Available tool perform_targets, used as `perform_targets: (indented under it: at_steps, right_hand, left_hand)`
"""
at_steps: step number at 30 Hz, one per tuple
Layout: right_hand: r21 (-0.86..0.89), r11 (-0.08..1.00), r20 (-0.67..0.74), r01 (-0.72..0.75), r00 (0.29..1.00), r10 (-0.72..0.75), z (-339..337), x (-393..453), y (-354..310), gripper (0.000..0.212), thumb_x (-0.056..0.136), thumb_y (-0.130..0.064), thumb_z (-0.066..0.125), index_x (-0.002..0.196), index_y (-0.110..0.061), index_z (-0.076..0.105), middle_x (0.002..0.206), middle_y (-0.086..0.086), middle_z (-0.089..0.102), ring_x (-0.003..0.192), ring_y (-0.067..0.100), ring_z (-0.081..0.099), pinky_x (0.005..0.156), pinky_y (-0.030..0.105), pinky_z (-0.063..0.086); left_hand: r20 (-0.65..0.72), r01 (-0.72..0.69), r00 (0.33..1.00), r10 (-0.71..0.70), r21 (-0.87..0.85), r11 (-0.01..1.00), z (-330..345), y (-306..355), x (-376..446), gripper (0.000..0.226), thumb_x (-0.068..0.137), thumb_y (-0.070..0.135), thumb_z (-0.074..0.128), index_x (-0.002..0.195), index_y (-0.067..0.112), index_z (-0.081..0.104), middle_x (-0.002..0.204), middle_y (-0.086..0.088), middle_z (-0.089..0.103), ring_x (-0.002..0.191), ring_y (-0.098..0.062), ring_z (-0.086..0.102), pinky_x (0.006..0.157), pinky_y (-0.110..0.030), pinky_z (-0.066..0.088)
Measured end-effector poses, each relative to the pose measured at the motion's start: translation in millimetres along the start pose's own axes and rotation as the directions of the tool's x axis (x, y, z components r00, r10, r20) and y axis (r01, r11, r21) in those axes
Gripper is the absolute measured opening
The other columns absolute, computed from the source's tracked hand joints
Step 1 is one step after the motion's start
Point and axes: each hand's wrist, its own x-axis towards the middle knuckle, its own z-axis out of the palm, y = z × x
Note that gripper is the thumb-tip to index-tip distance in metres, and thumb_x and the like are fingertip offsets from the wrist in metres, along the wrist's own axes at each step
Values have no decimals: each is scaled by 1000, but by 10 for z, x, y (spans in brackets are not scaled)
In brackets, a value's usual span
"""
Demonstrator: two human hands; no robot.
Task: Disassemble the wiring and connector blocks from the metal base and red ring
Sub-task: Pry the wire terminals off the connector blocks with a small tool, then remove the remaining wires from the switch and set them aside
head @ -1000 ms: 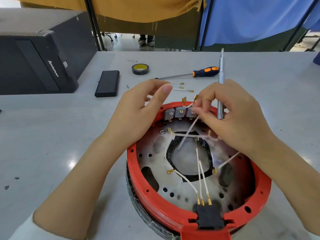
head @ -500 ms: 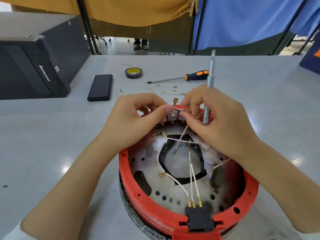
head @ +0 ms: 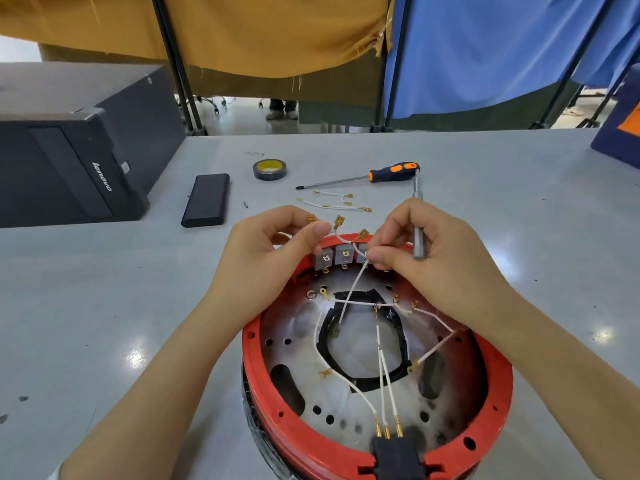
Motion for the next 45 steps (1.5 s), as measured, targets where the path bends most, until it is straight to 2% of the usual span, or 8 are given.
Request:
perform_targets:
  at_steps: [4, 11, 21, 26, 34, 38, 41, 45]
  right_hand:
    - [-45, 999, -47, 6, 999, -8, -165, 52, -81, 38, 76, -6, 76, 67, -38, 57, 79, -8, 72, 74, 8, 69, 74, 21, 54]
    - [405, 908, -267, -103, 937, 225, -649, 433, -2, 30, 78, 10, 68, 75, -14, 51, 80, 12, 63, 66, 16, 68, 68, 25, 57]
    - [698, 512, 18, -502, 726, 687, -35, 1094, 634, 27, 78, 20, 62, 82, -4, 49, 80, 14, 60, 73, 20, 64, 53, 24, 58]
    - [623, 526, 18, -579, 683, 730, 77, 1377, 722, 25, 80, 18, 63, 99, 2, 58, 107, 17, 62, 90, 23, 64, 55, 25, 57]
    - [175, 767, 54, -617, 784, 618, 204, 1345, 731, 27, 85, 14, 58, 74, -9, 51, 100, 16, 57, 106, 33, 62, 83, 36, 55]
    - [-339, 883, 97, -323, 922, 375, 95, 1197, 628, 11, 87, -9, 63, 81, -17, 58, 89, 0, 57, 80, 14, 55, 64, 20, 47]
    - [-242, 955, 232, -171, 946, 229, 45, 1026, 410, 10, 86, -29, 68, 86, -22, 60, 86, -5, 66, 71, 5, 59, 58, 9, 44]
    - [-271, 962, 480, 19, 869, 118, 69, 764, 174, 30, 71, -55, 71, 92, -35, 64, 93, -3, 71, 87, 11, 66, 79, 29, 53]
  left_hand:
    - [2, 25, 1000, -25, 8, 1000, 1, -10, 6, 16, 86, 35, 62, 82, 22, 69, 78, 13, 69, 70, 4, 59, 64, -5, 40]
    - [156, 209, 961, -229, 132, 969, -15, -110, 43, 12, 90, 28, 59, 97, 34, 68, 90, 18, 69, 81, 5, 63, 69, -9, 46]
    - [164, 198, 962, -220, 139, 970, -20, -93, 40, 13, 91, 25, 58, 95, 34, 68, 90, 18, 70, 85, 0, 65, 76, -16, 49]
    - [164, 182, 963, -212, 181, 967, -17, -102, 33, 14, 91, 28, 57, 95, 37, 67, 88, 25, 67, 86, 5, 62, 78, -11, 46]
    - [162, 179, 964, -211, 192, 965, -8, -91, 33, 14, 91, 27, 57, 98, 35, 67, 91, 23, 67, 84, 6, 61, 75, -8, 44]
    - [158, 178, 964, -212, 205, 962, -14, -72, 24, 14, 91, 28, 57, 98, 35, 67, 93, 22, 67, 83, 5, 61, 73, -8, 44]
    - [154, 171, 966, -206, 213, 962, -11, -70, 26, 14, 91, 28, 57, 99, 34, 67, 95, 21, 67, 83, 4, 61, 71, -7, 44]
    - [116, 180, 973, -199, 159, 971, 4, -70, 41, 18, 90, 25, 59, 107, 30, 63, 96, 18, 69, 85, 2, 64, 72, -8, 46]
